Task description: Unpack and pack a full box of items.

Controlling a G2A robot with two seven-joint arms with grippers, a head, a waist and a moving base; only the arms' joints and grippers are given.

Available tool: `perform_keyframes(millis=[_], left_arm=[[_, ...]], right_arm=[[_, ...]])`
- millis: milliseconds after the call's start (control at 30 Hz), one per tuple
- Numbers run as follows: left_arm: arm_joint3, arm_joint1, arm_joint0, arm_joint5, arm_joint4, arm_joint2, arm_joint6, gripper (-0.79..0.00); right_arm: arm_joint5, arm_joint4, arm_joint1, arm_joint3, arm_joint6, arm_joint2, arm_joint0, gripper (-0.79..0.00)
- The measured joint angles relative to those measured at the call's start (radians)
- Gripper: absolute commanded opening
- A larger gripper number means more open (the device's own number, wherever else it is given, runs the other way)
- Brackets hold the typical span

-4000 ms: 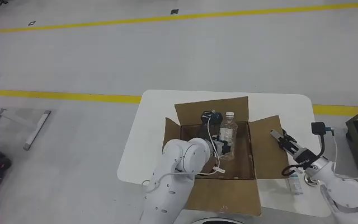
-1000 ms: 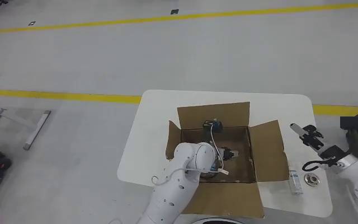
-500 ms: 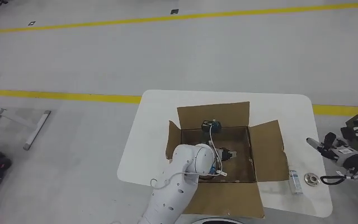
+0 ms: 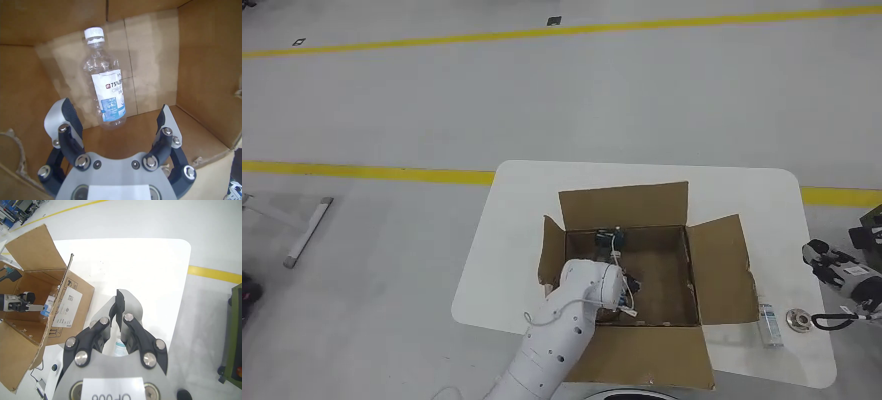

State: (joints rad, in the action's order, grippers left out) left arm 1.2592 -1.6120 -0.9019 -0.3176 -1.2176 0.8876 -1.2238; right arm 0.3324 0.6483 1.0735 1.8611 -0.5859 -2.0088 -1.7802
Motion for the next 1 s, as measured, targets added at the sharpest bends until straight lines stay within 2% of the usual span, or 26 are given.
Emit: perform_keyframes(millis=[200, 233, 267, 300, 333, 400, 700, 833, 1000], left_arm=[[-0.101, -0.017, 0.056, -0.004, -0.007, -0.027, 0.026, 0.000], [-0.103, -0.019, 0.062, -0.005, -0.011, -0.030, 0.027, -0.037], [-0.100, -0.021, 0.069, -0.008, -0.016, -0.033, 0.028, -0.111], [-0.094, -0.022, 0.072, -0.011, -0.018, -0.033, 0.026, -0.329], [-0.087, -0.022, 0.074, -0.014, -0.020, -0.033, 0.023, -0.499], [-0.069, -0.022, 0.073, -0.023, -0.036, -0.029, 0.019, -0.785], [-0.047, -0.009, 0.050, -0.053, -0.153, -0.006, -0.036, -0.785], [-0.077, -0.011, 0.042, -0.042, -0.166, -0.008, -0.035, -0.785], [-0.156, -0.021, 0.057, -0.018, -0.198, -0.036, -0.025, -0.785]], right_arm=[[0.000, 0.000, 0.000, 0.000, 0.000, 0.000, 0.000, -0.785], [0.000, 0.000, 0.000, 0.000, 0.000, 0.000, 0.000, -0.785], [0.000, 0.000, 0.000, 0.000, 0.000, 0.000, 0.000, -0.785], [0.000, 0.000, 0.000, 0.000, 0.000, 0.000, 0.000, -0.785], [0.000, 0.000, 0.000, 0.000, 0.000, 0.000, 0.000, -0.785], [0.000, 0.000, 0.000, 0.000, 0.000, 0.000, 0.000, -0.785], [0.000, 0.000, 0.000, 0.000, 0.000, 0.000, 0.000, -0.785], [0.000, 0.000, 0.000, 0.000, 0.000, 0.000, 0.000, -0.785], [0.000, 0.000, 0.000, 0.000, 0.000, 0.000, 0.000, -0.785]])
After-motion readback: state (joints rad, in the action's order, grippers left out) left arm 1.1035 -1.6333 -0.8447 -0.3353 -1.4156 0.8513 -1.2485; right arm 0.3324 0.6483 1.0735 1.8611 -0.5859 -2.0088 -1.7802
